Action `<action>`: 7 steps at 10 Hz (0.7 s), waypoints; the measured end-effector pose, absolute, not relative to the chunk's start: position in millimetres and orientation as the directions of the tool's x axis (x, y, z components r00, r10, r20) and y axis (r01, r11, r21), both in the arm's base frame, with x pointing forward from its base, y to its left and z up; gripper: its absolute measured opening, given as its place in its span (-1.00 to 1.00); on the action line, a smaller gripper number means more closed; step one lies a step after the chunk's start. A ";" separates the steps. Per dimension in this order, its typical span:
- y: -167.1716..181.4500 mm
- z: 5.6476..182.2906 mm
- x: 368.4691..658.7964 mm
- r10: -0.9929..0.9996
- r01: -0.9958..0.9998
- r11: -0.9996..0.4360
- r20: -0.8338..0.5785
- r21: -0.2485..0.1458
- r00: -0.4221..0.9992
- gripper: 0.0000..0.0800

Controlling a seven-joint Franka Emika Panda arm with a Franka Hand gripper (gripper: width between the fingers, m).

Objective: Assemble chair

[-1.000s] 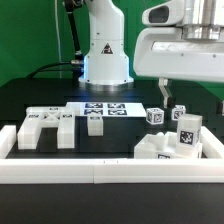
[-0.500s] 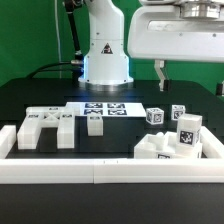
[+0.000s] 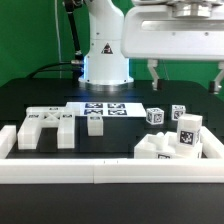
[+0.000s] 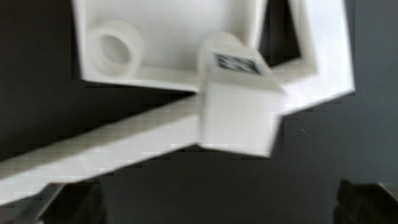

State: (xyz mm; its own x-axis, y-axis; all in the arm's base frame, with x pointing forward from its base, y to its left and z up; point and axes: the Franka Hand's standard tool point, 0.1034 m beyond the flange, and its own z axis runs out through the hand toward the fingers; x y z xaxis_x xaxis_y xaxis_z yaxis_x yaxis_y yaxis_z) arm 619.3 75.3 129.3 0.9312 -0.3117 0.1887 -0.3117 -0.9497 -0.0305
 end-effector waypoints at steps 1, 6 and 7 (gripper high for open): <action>57.0 129.0 602.9 -0.275 -0.274 -0.961 0.187 -0.033 0.943 0.62; 0.1 115.5 576.2 -0.172 -0.175 -0.985 0.178 -0.003 0.969 0.62; -1.0 114.8 575.9 -0.174 -0.176 -0.984 0.177 -0.002 0.969 0.62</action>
Offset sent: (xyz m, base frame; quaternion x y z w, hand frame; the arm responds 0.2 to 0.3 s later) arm -0.0282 -0.0531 -0.0195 0.0263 0.0045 -0.0601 0.9978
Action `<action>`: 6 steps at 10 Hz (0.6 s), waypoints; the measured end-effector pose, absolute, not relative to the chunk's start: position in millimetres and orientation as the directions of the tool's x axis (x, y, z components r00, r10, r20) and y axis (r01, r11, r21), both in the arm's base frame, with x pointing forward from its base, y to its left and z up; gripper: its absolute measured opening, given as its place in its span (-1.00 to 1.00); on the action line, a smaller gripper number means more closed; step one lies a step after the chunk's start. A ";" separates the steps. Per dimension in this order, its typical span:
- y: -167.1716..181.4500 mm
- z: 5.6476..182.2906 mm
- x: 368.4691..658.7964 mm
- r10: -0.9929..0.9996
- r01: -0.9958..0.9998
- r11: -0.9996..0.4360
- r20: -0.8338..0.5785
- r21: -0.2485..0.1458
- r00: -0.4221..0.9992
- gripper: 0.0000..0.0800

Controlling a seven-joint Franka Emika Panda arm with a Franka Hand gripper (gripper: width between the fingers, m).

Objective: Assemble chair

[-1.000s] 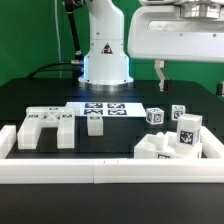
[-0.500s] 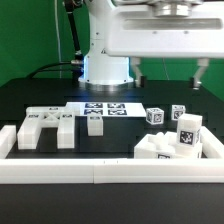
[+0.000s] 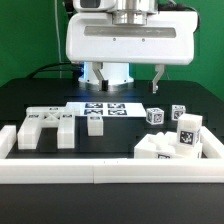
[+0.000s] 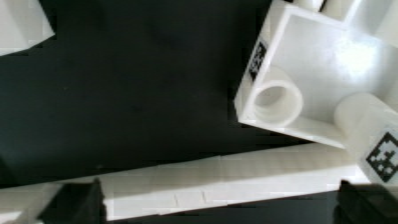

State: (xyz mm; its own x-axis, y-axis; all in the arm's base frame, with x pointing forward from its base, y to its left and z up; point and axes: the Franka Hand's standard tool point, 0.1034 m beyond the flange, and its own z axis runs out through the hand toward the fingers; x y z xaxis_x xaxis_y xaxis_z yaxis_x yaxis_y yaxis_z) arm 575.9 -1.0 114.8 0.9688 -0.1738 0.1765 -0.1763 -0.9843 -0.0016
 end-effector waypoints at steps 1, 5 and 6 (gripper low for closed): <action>-2.5 114.4 576.1 -0.162 -0.164 -0.986 0.176 -0.001 0.971 0.62; -38.8 103.8 555.4 0.123 0.112 -0.991 0.201 0.068 0.972 0.62; -43.2 102.5 553.1 0.162 0.149 -0.986 0.198 0.080 0.967 0.62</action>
Offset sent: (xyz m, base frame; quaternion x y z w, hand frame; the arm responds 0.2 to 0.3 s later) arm -0.0327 -0.0231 -0.0119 0.0227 0.0468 -0.2168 0.9748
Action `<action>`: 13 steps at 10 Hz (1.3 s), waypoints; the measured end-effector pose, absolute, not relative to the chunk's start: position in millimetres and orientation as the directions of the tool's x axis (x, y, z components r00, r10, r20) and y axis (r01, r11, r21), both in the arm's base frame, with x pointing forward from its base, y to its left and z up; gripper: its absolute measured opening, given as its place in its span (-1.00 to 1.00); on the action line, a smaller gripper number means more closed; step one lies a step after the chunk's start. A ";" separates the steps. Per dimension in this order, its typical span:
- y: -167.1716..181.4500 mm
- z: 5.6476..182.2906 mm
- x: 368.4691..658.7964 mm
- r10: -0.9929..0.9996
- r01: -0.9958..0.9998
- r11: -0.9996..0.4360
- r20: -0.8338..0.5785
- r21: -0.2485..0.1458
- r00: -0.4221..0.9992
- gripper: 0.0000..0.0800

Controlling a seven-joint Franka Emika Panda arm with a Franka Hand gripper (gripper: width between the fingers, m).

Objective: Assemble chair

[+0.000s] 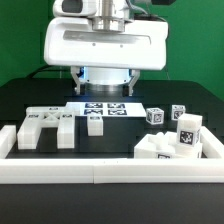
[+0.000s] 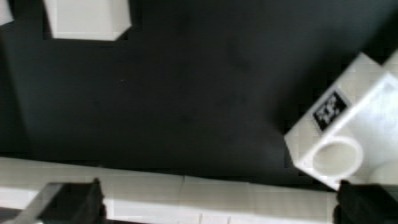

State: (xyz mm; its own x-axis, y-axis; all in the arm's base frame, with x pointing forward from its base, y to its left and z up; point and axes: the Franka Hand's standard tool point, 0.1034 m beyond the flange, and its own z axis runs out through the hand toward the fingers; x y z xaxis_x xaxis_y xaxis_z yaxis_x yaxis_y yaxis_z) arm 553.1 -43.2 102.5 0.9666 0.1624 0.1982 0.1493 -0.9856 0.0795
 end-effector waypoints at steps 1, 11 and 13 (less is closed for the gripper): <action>-42.6 102.3 553.3 0.155 0.142 -0.987 0.199 0.078 0.968 0.62; -49.2 90.8 526.9 0.159 0.159 -0.987 -0.002 0.008 0.987 0.62; -48.0 84.1 526.0 0.184 0.185 -0.983 -0.131 -0.009 0.974 0.62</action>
Offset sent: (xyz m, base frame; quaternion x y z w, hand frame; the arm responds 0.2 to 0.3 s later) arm 0.0000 0.0000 0.0000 0.0000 0.0000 0.0000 1.0000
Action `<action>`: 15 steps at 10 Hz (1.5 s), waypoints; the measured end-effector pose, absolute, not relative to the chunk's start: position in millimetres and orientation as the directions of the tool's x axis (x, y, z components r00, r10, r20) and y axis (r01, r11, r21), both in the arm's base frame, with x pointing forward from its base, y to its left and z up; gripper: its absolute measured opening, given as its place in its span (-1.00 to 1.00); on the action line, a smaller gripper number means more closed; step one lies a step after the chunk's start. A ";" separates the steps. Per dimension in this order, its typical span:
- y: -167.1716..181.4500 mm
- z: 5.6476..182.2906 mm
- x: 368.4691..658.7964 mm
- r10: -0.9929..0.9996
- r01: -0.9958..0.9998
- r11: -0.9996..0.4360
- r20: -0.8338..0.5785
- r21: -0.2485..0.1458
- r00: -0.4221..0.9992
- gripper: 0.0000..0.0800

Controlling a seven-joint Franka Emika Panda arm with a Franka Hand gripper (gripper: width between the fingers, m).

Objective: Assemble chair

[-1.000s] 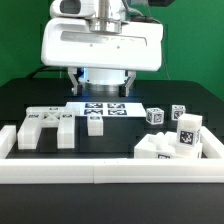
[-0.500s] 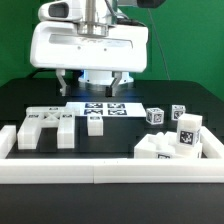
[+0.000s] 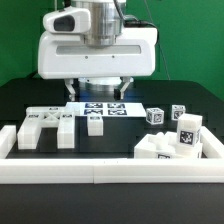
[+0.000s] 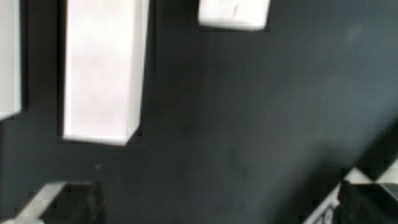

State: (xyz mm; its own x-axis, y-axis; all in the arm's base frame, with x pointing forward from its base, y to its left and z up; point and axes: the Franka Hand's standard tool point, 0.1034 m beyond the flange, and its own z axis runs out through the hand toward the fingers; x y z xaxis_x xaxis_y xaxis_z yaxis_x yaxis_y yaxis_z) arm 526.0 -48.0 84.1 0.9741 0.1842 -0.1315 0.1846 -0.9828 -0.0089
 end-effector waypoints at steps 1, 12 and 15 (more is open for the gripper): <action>-46.3 81.6 523.2 0.178 0.176 -0.984 -0.199 -0.027 0.964 0.62; -53.1 56.0 496.2 0.006 0.026 -0.999 -0.478 0.037 0.878 0.62; -52.5 54.9 491.0 0.004 0.026 -0.999 -0.517 0.034 0.856 0.62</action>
Offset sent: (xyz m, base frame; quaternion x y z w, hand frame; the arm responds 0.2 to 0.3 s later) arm -0.0138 -0.0264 -0.0155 -0.0745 -0.2270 0.1439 0.9603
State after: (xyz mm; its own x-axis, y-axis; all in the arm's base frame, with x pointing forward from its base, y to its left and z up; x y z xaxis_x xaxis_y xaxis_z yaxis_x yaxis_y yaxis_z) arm 491.0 -52.5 54.9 0.8561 0.0045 -0.5169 0.0261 -0.9991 0.0345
